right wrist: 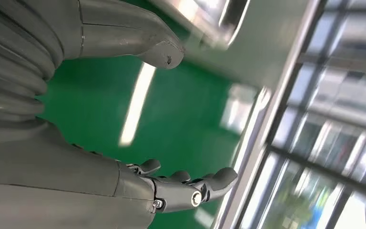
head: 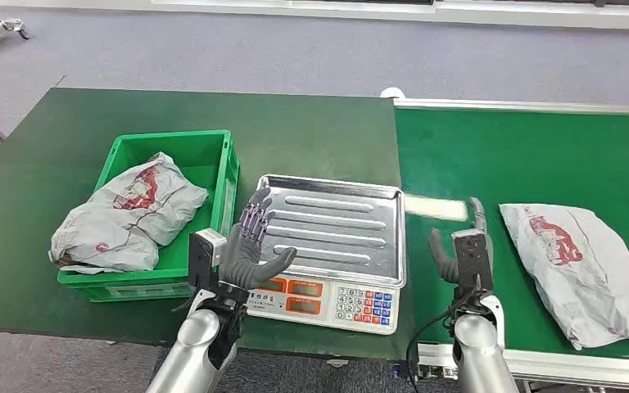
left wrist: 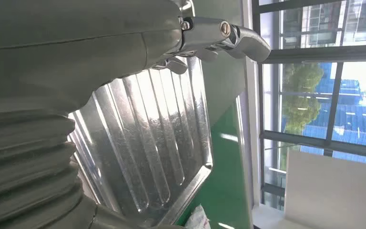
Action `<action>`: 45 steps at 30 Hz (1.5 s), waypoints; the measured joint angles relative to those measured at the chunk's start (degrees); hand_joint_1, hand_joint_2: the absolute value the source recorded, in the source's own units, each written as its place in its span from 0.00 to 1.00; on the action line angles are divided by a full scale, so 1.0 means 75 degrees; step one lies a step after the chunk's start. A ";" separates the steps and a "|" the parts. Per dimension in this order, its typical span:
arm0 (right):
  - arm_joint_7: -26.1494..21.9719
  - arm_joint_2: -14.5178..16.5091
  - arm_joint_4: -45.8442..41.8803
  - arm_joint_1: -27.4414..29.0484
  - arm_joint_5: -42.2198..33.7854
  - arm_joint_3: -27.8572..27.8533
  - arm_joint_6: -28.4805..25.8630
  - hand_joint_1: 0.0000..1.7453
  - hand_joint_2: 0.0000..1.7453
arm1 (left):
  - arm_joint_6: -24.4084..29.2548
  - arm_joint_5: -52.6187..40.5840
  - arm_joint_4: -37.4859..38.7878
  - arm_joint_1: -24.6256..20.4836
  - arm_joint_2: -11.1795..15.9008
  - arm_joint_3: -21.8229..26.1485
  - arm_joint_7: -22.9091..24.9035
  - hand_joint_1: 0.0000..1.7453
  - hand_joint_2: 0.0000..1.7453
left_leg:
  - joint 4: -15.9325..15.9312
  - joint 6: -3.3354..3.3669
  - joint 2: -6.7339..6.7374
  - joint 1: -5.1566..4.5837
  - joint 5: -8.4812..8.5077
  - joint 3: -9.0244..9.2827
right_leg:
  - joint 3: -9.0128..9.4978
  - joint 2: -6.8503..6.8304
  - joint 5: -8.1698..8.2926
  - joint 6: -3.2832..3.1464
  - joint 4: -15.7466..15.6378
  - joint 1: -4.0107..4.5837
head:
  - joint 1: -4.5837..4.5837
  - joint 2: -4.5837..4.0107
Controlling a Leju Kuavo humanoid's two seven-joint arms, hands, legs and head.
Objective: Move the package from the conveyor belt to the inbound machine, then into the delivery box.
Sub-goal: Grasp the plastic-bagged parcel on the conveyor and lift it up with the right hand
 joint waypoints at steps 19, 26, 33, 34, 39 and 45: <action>0.1322 -0.1296 0.2461 -0.0928 0.2752 -0.1479 -0.1954 0.00 1.00 | 0.0040 0.0031 -0.0261 0.0240 0.0007 0.0063 0.0082 0.00 1.00 | 0.0003 0.0035 -0.0031 -0.0014 0.0006 -0.0010 | 0.0003 -0.0025 0.0000 0.0025 0.0000 -0.0028 | 0.0003 0.0000; 0.1939 -0.1969 0.3955 -0.1474 0.3424 -0.1760 -0.2061 0.00 1.00 | 0.0028 0.0066 -0.0331 0.0262 0.0007 0.0068 0.0128 0.00 1.00 | 0.0013 0.0047 -0.0035 -0.0020 0.0004 -0.0014 | 0.0002 -0.0024 0.0006 0.0040 -0.0002 -0.0033 | 0.0002 0.0000; 0.2533 -0.2183 0.4565 -0.1724 0.3825 -0.1879 -0.1982 0.00 1.00 | 0.0010 0.0075 -0.0437 0.0293 0.0007 0.0112 0.0195 0.00 1.00 | 0.0012 0.0049 -0.0034 -0.0019 0.0006 -0.0016 | 0.0001 -0.0026 0.0006 0.0040 -0.0001 -0.0031 | 0.0002 0.0000; 0.2573 -0.2195 0.4605 -0.1733 0.3867 -0.1884 -0.1979 0.00 1.00 | 0.0009 0.0077 -0.0449 0.0295 0.0007 0.0117 0.0206 0.00 1.00 | 0.0012 0.0049 -0.0034 -0.0019 0.0006 -0.0016 | 0.0001 -0.0025 0.0006 0.0040 -0.0001 -0.0031 | 0.0002 0.0000; 0.2710 -0.2222 0.4736 -0.1764 0.4025 -0.1903 -0.1909 0.00 1.00 | 0.0004 0.0088 -0.0487 0.0298 0.0007 0.0124 0.0241 0.00 1.00 | 0.0012 0.0049 -0.0034 -0.0019 0.0006 -0.0017 | 0.0001 -0.0026 0.0006 0.0040 -0.0001 -0.0032 | 0.0003 0.0000; 0.2726 -0.2236 0.4838 -0.1769 0.4052 -0.1918 -0.1894 0.00 1.00 | 0.0004 0.0090 -0.0507 0.0298 0.0007 0.0125 0.0243 0.00 1.00 | 0.0012 0.0049 -0.0035 -0.0019 0.0006 -0.0018 | 0.0001 -0.0026 0.0006 0.0040 -0.0001 -0.0032 | 0.0002 0.0000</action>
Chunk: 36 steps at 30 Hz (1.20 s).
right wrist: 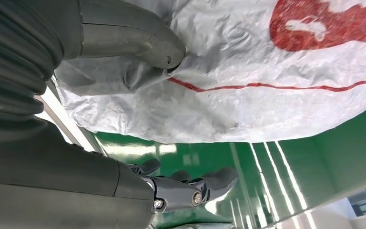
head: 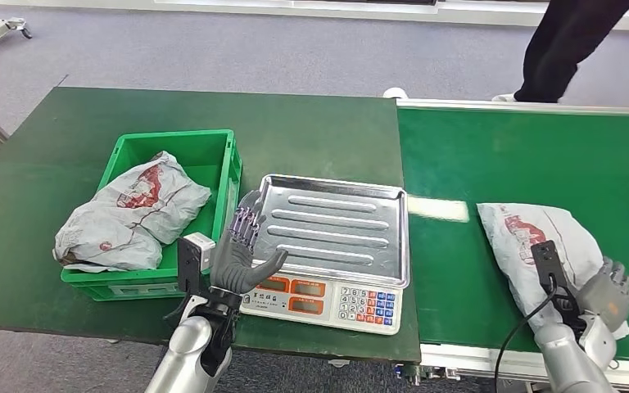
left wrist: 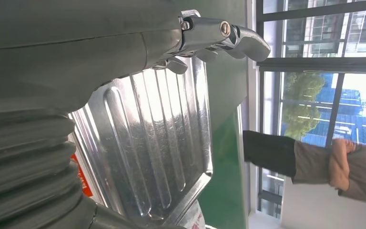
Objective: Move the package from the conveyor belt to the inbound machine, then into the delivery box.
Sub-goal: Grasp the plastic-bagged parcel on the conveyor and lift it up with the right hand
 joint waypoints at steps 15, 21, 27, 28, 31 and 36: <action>0.1614 0.0041 0.0909 -0.0492 0.1186 0.0028 0.2842 0.00 1.00 | -0.0235 0.0001 0.0001 -0.0081 -0.0017 -0.0001 0.0077 0.00 1.00 | 0.0000 0.0001 0.0001 0.0002 0.0001 0.0010 | 0.0009 0.0001 0.0000 0.0000 0.0000 0.0004 | -0.0001 0.0000; 0.1621 0.0195 0.1058 -0.0591 0.1367 0.0077 0.2919 0.31 1.00 | -0.0249 0.0034 0.0001 -0.0074 -0.0015 0.0001 0.0037 0.00 1.00 | 0.0001 0.0006 0.0004 0.0004 -0.0004 0.0024 | 0.0029 0.0002 -0.0006 0.0007 -0.0001 0.0006 | -0.0001 0.0000; 0.0808 0.0286 0.1114 -0.0613 0.1179 0.0054 0.2688 1.00 1.00 | -0.0205 0.0063 -0.0018 0.0004 0.0001 0.0001 -0.0015 0.00 1.00 | 0.0002 0.0008 0.0008 0.0003 -0.0005 0.0035 | 0.0040 0.0006 0.0001 0.0011 -0.0002 0.0004 | 0.0001 0.0000; 0.0593 0.0308 0.1118 -0.0613 0.1146 0.0041 0.2564 1.00 1.00 | -0.0183 0.0063 -0.0036 0.0030 0.0005 0.0005 -0.0021 0.00 1.00 | 0.0002 0.0008 0.0011 0.0003 -0.0005 0.0035 | 0.0039 0.0009 0.0003 0.0010 -0.0002 0.0003 | 0.0000 0.0000; -0.0008 0.0378 0.1109 -0.0619 0.1016 -0.0024 0.2081 1.00 1.00 | -0.0125 0.0063 -0.0099 0.0117 0.0014 0.0046 -0.0059 0.00 1.00 | 0.0002 0.0007 0.0016 0.0003 -0.0004 0.0035 | 0.0037 0.0012 0.0005 0.0008 -0.0002 0.0004 | -0.0001 0.0000; -0.0719 0.0511 0.0874 -0.0618 0.0712 -0.0181 0.1436 1.00 1.00 | -0.0088 0.0009 -0.0198 0.0234 0.0023 0.0087 -0.0140 0.00 1.00 | 0.0001 0.0002 0.0014 0.0003 0.0001 0.0029 | 0.0030 0.0010 0.0005 0.0008 -0.0001 0.0004 | -0.0001 0.0000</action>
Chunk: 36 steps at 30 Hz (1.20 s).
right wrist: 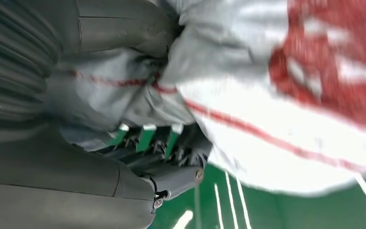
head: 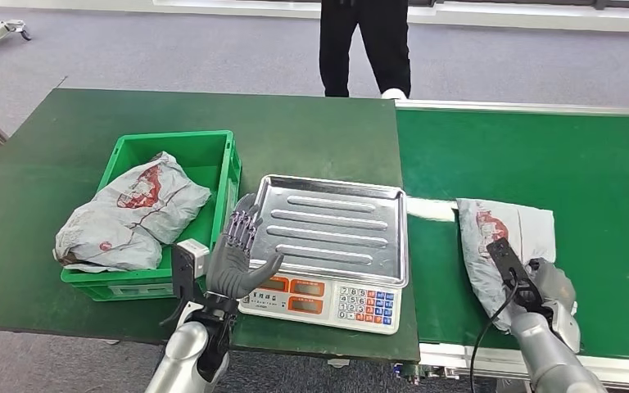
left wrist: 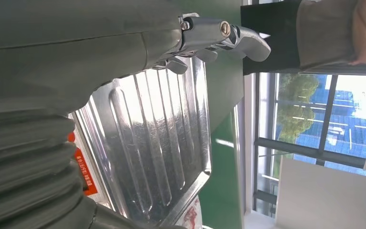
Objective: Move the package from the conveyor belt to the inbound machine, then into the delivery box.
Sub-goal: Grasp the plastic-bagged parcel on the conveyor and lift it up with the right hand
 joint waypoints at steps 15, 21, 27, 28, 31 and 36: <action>-0.0659 0.0157 -0.0597 0.0003 -0.0313 -0.0123 -0.0700 1.00 1.00 | 0.0071 -0.0074 -0.0060 0.0029 0.0000 0.0035 -0.0012 0.00 1.00 | 0.0000 0.0001 -0.0014 -0.0002 -0.0001 -0.0018 | -0.0012 -0.0006 -0.0004 0.0006 0.0000 -0.0003 | 0.0001 0.0000; -0.1333 0.0243 -0.1266 0.0186 -0.0918 -0.0141 -0.1141 1.00 1.00 | 0.0114 -0.0094 -0.0093 0.0078 0.0000 0.0070 -0.0054 0.00 1.00 | 0.0000 0.0001 -0.0019 -0.0002 0.0000 -0.0028 | -0.0020 -0.0011 -0.0005 0.0006 0.0000 -0.0003 | 0.0001 0.0000; -0.1207 0.0406 -0.3731 0.0817 -0.1249 0.0299 -0.0859 1.00 1.00 | 0.0216 -0.0164 -0.0124 0.0154 0.0000 0.0209 -0.0196 0.00 1.00 | 0.0000 0.0000 -0.0022 -0.0001 0.0000 -0.0046 | -0.0039 -0.0017 -0.0006 0.0006 0.0001 -0.0003 | 0.0000 0.0000; -0.1161 0.0436 -0.4112 0.0910 -0.1218 0.0409 -0.0830 1.00 1.00 | 0.0226 -0.0178 -0.0125 0.0160 0.0000 0.0230 -0.0211 0.00 1.00 | 0.0000 0.0000 -0.0021 -0.0001 0.0000 -0.0046 | -0.0040 -0.0016 -0.0006 0.0006 0.0001 -0.0003 | 0.0000 0.0000; -0.1082 0.0522 -0.5045 0.1186 -0.1152 0.0717 -0.0828 1.00 1.00 | 0.0231 -0.0208 -0.0165 0.0202 0.0000 0.0274 -0.0244 0.00 1.00 | 0.0000 0.0000 -0.0020 0.0000 0.0000 -0.0046 | -0.0041 -0.0015 -0.0008 0.0005 0.0001 -0.0001 | 0.0001 0.0000; -0.1073 0.0591 -0.6050 0.1555 -0.1241 0.1090 -0.0888 1.00 1.00 | 0.0231 -0.0236 -0.0256 0.0266 0.0000 0.0324 -0.0260 0.00 1.00 | 0.0000 0.0000 -0.0022 0.0000 0.0000 -0.0049 | -0.0042 -0.0016 -0.0010 0.0005 0.0001 -0.0002 | 0.0000 0.0000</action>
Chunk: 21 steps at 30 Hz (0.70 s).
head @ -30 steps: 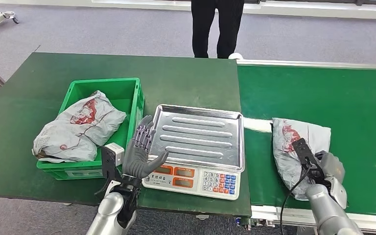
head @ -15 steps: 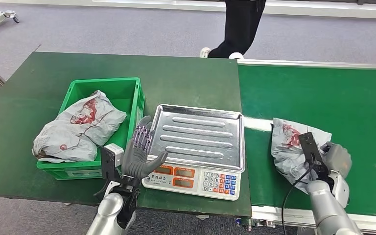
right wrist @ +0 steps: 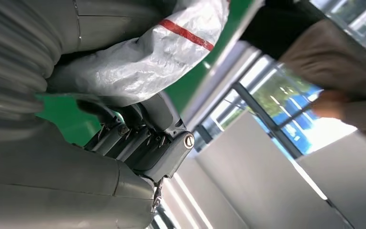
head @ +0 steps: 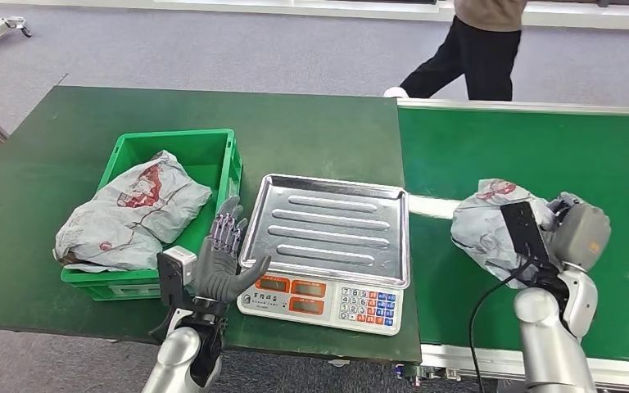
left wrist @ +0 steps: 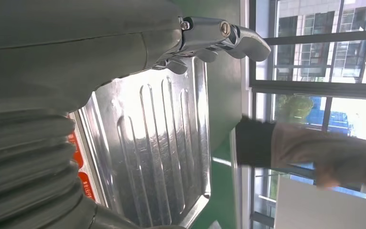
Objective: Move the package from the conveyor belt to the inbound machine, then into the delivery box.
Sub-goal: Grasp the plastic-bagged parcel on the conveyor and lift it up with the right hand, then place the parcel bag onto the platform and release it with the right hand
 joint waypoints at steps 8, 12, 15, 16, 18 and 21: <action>-0.0045 0.0011 -0.0618 0.0117 -0.0272 0.0274 0.0003 1.00 1.00 | -0.0009 -0.0021 -0.0033 0.0025 0.0000 0.0042 -0.0017 0.00 1.00 | 0.0001 0.0001 0.0000 -0.0001 0.0000 0.0000 | 0.0000 0.0000 0.0001 0.0000 0.0000 -0.0002 | 0.0001 0.0000; -0.0121 0.0017 -0.0737 -0.0032 -0.0366 0.0406 0.0200 1.00 1.00 | -0.0015 -0.0025 -0.0033 0.0024 -0.0009 0.0066 -0.0036 0.00 1.00 | 0.0000 0.0000 0.0001 -0.0001 0.0001 -0.0003 | 0.0000 0.0000 0.0002 0.0000 0.0001 -0.0001 | 0.0001 0.0000; -0.0140 0.0142 -0.0730 -0.0304 -0.0195 0.0788 0.0450 1.00 1.00 | -0.0018 -0.0037 0.0003 -0.0020 -0.0039 0.0081 -0.0061 0.00 1.00 | 0.0000 -0.0002 0.0008 0.0000 0.0002 -0.0002 | -0.0006 0.0010 0.0004 -0.0003 0.0002 0.0001 | 0.0001 0.0000; -0.0138 0.0226 -0.0724 -0.0396 -0.0144 0.0980 0.0509 1.00 1.00 | -0.0020 -0.0043 0.0023 -0.0043 -0.0053 0.0082 -0.0075 0.00 1.00 | 0.0000 -0.0004 0.0014 0.0000 0.0003 0.0000 | -0.0008 0.0014 0.0004 -0.0004 0.0002 0.0003 | 0.0001 0.0000; -0.0123 0.0408 -0.0719 -0.0532 -0.0088 0.1425 0.0564 1.00 1.00 | -0.0026 -0.0057 0.0058 -0.0072 -0.0079 0.0083 -0.0112 0.00 1.00 | -0.0001 -0.0007 0.0021 0.0001 0.0005 0.0002 | -0.0009 0.0019 0.0005 -0.0005 0.0003 0.0009 | 0.0000 0.0000; -0.0009 0.0697 -0.0723 -0.0685 -0.0049 0.2177 0.0621 1.00 1.00 | -0.0026 -0.0076 0.0091 -0.0081 -0.0107 0.0083 -0.0152 0.00 1.00 | -0.0002 -0.0011 0.0020 0.0004 0.0008 -0.0001 | -0.0009 0.0019 0.0005 -0.0007 0.0005 0.0017 | -0.0001 0.0000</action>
